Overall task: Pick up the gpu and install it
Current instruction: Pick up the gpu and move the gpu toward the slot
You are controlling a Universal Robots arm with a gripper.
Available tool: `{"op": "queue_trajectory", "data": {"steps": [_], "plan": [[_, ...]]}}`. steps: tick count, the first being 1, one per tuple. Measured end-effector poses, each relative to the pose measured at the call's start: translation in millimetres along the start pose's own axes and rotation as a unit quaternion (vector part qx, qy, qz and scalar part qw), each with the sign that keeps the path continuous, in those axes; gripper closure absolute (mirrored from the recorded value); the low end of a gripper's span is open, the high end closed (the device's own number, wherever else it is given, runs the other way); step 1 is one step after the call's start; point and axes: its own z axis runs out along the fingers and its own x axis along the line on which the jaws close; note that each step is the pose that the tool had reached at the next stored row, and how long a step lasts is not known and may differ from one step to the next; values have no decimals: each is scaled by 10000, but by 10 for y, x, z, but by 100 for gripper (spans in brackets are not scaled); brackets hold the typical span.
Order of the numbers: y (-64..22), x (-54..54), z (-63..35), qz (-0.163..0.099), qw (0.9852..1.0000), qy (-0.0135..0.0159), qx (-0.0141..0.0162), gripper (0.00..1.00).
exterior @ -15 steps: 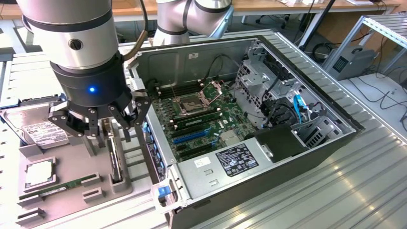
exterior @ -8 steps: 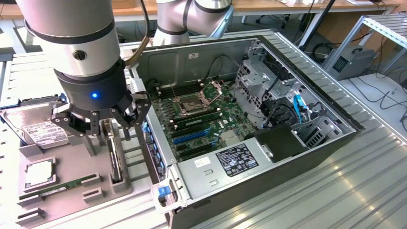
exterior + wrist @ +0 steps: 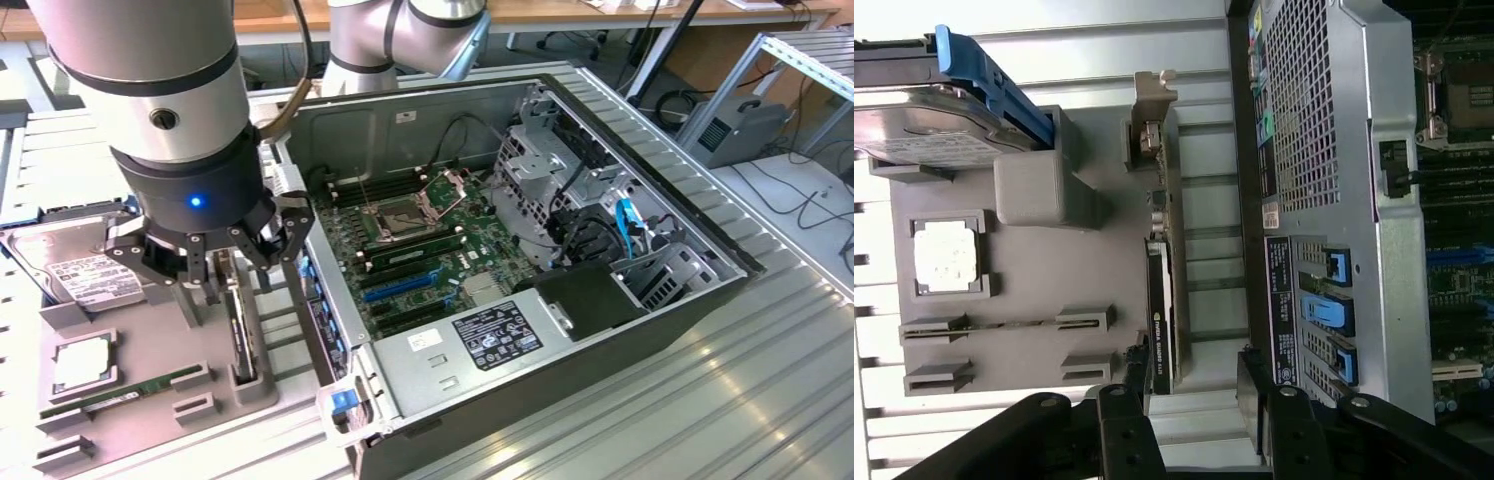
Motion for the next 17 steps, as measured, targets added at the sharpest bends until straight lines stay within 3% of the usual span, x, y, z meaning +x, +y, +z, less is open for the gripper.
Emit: {"op": "queue_trajectory", "data": {"steps": [17], "plan": [[-6, 34, 85, 0, 10000, 0, 1, 52]]}}
